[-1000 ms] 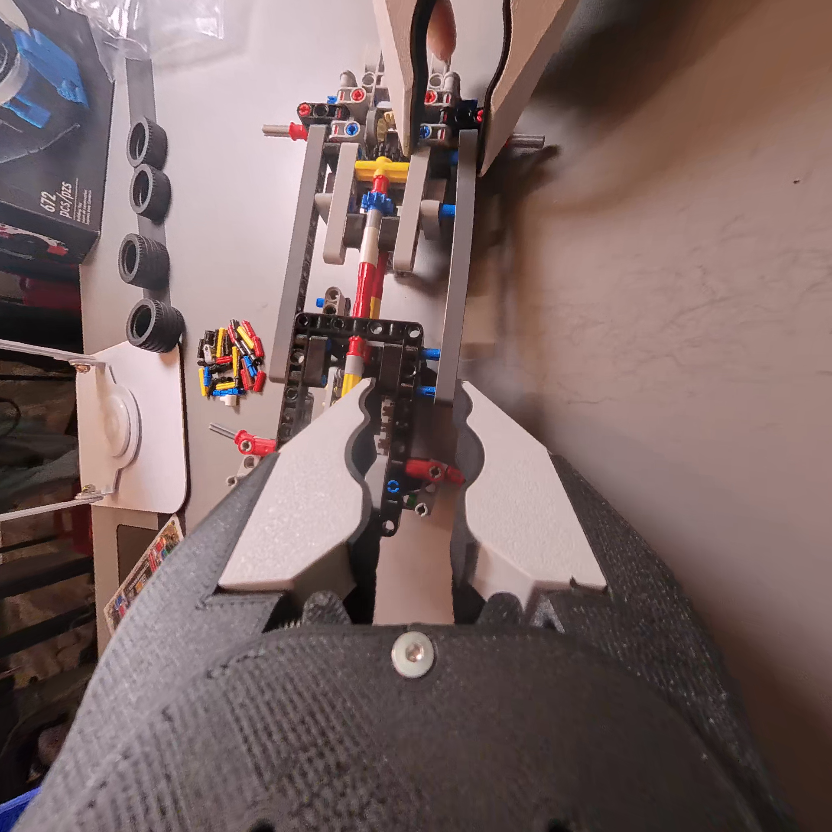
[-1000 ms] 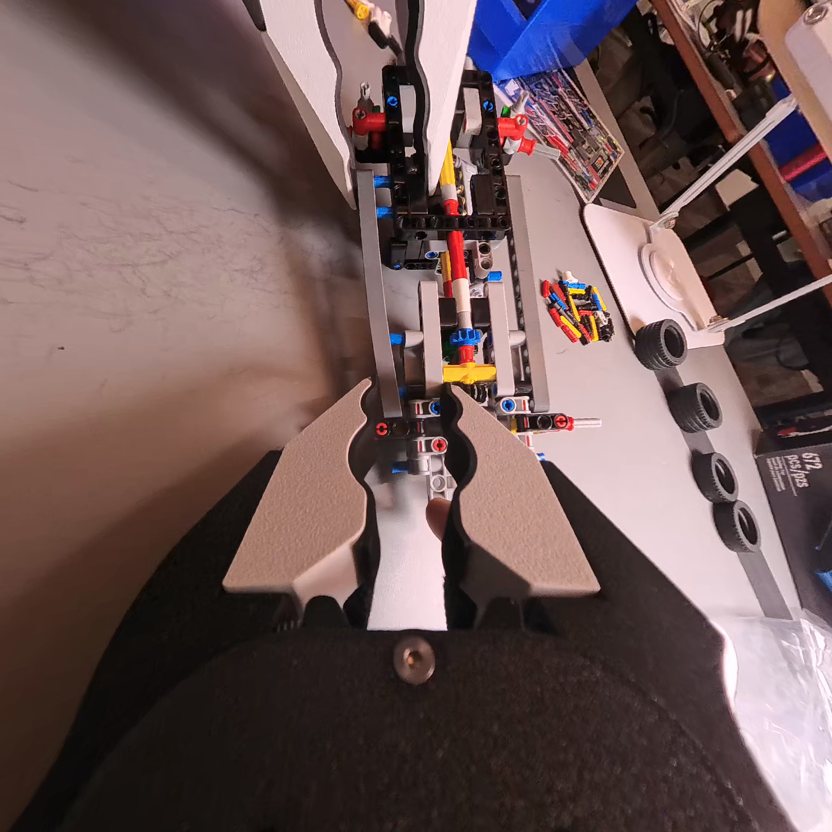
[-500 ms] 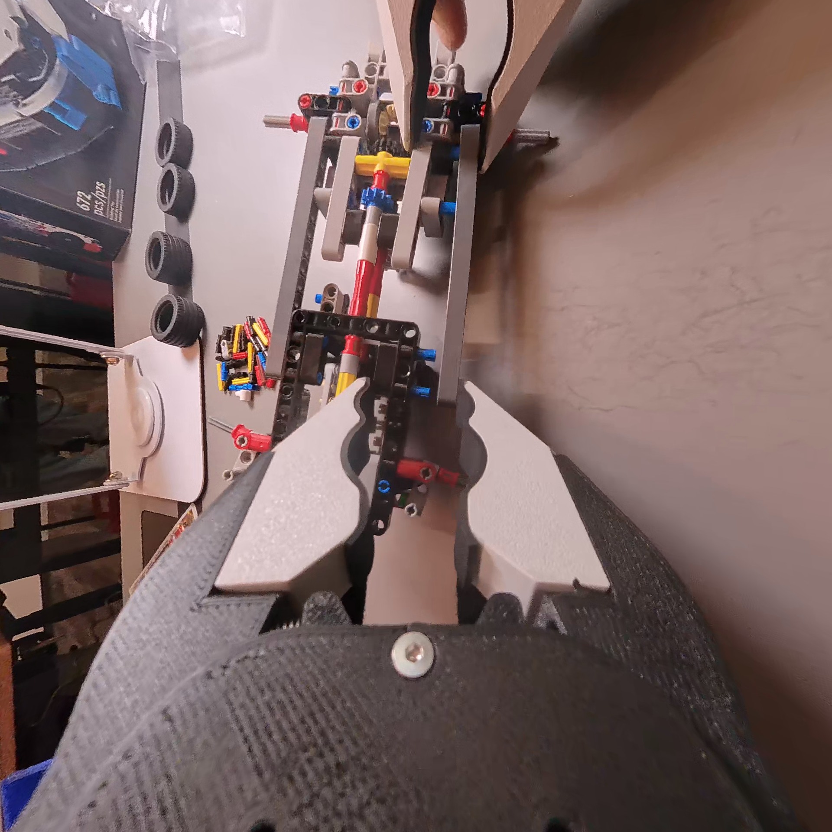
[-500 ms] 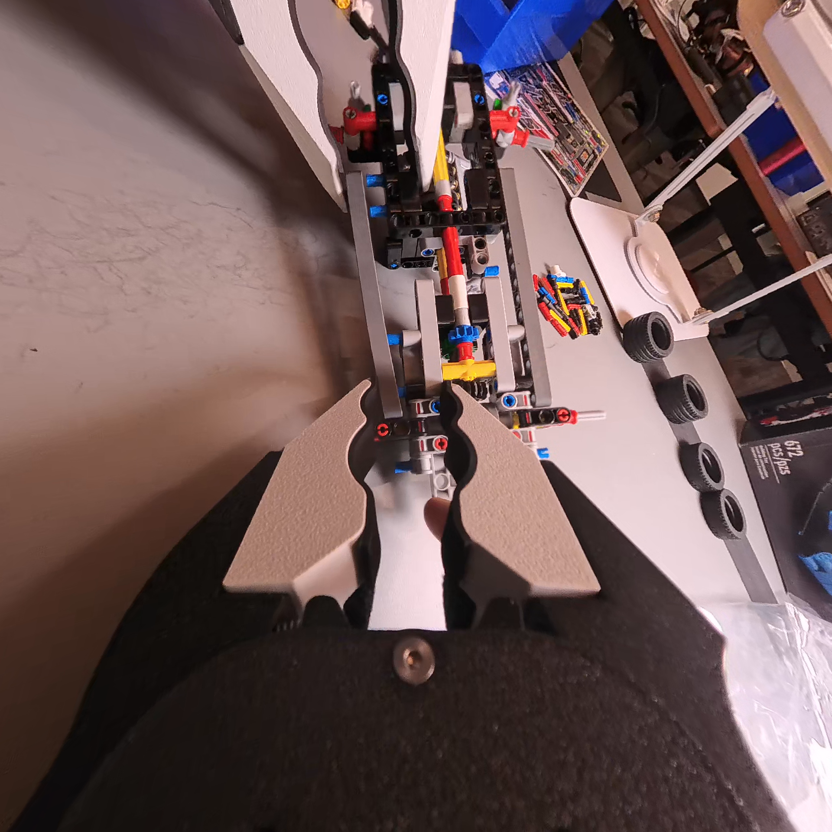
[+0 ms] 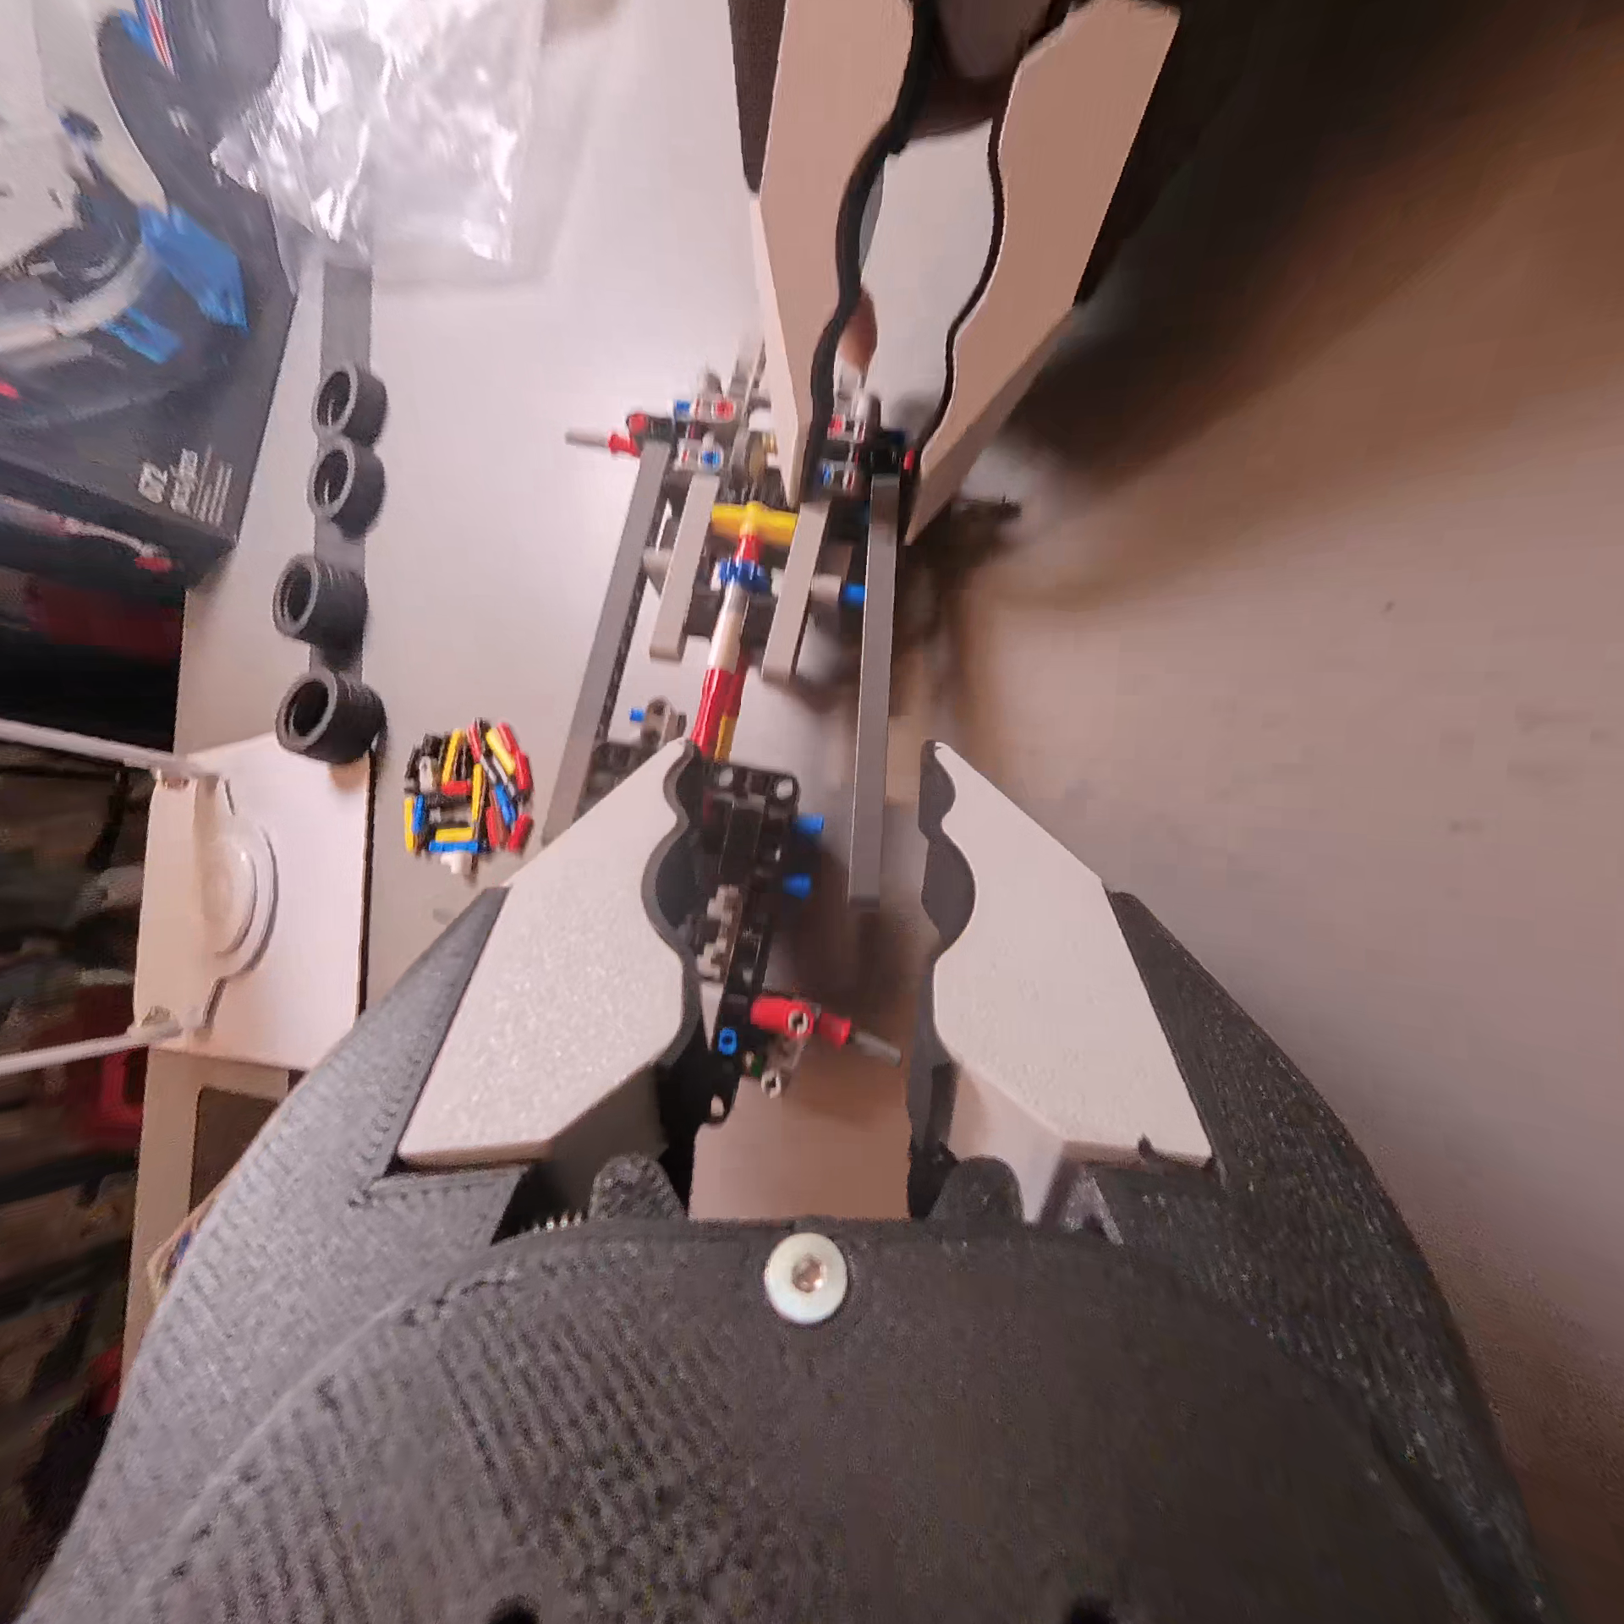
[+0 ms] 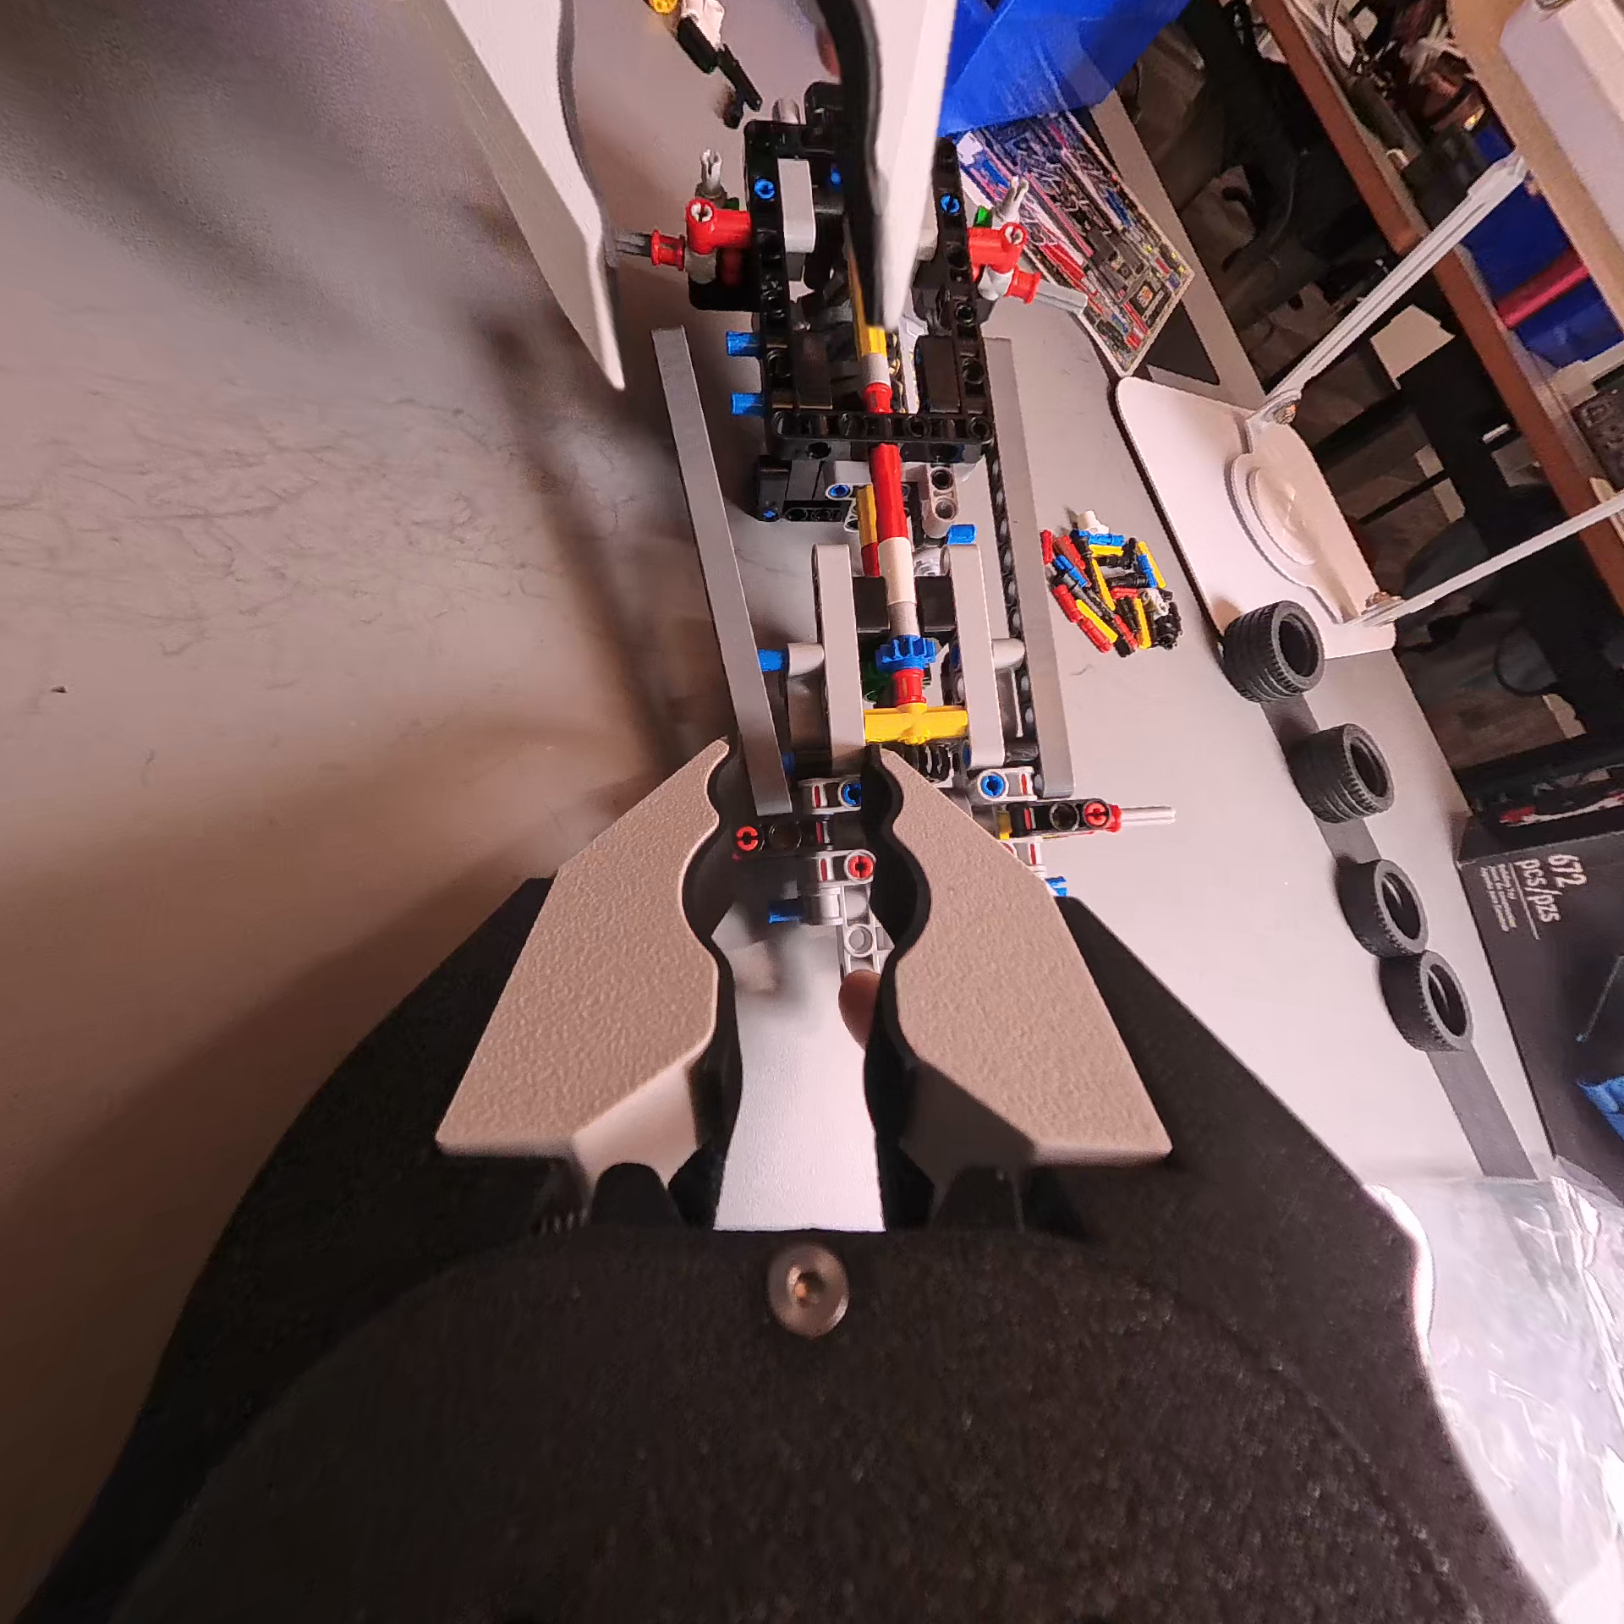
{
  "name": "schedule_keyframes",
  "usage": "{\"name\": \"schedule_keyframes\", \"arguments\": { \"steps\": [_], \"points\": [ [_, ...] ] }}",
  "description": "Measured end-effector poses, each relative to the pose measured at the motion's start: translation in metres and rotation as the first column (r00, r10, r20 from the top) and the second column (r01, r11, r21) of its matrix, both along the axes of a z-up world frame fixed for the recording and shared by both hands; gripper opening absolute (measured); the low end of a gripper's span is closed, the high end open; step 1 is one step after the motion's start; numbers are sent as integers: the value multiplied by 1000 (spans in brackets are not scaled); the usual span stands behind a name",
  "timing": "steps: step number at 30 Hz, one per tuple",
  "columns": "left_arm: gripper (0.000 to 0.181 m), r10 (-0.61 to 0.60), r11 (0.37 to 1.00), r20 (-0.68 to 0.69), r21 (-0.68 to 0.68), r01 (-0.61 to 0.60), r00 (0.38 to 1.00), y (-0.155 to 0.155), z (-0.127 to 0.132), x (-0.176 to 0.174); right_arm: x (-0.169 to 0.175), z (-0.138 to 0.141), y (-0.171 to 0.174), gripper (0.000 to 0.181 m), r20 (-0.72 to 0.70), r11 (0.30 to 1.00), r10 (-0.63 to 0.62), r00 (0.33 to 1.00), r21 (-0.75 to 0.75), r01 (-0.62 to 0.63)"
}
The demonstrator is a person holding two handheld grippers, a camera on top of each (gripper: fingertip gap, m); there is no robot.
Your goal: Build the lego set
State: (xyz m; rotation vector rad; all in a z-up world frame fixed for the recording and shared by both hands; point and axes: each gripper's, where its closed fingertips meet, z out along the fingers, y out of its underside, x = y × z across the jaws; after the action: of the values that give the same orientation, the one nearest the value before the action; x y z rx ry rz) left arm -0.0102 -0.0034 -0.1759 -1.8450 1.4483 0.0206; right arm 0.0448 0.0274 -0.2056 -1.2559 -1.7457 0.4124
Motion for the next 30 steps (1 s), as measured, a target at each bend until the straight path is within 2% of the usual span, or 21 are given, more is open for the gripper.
{"name": "schedule_keyframes", "arguments": {
  "steps": [2, 6, 8, 12, 17, 21, 25, 30],
  "points": [
    [48, -31, 1000, 8, -3, 31, 999, 4, -1, 17, 0, 0, 0, 23, 1, 1000, 2, 1000, 2, -2],
    [44, -73, 997, -103, -17, 71, 992, 20, -25, 35, 0, 0, -1, 23, 3, 1000, 8, 1000, -8, -8],
    [37, -94, 995, -121, 4, 96, 988, 25, -26, 41, 0, 0, 0, 23, 5, 1000, 9, 1000, -5, -9],
    [31, -126, 992, -143, -6, 127, 982, 26, -28, 45, 0, 1, 2, 23, 1, 1000, 8, 1000, -23, -8],
    [31, -136, 991, -118, -13, 135, 984, 26, -30, 47, 1, 0, 1, 23, 3, 1000, 26, 1000, -12, -25],
    [31, -152, 988, -166, -12, 152, 974, 28, -33, 48, 2, 0, 2, 23, 5, 1000, 31, 1000, -4, -31],
    [31, -156, 988, -155, -22, 155, 975, 30, -33, 51, 4, 0, 3, 23, 2, 999, 32, 999, 0, -32],
    [31, -214, 976, -180, -2, 217, 960, 30, -34, 53, 5, 0, 3, 22, -2, 999, 38, 999, 0, -38]
  ]
}}
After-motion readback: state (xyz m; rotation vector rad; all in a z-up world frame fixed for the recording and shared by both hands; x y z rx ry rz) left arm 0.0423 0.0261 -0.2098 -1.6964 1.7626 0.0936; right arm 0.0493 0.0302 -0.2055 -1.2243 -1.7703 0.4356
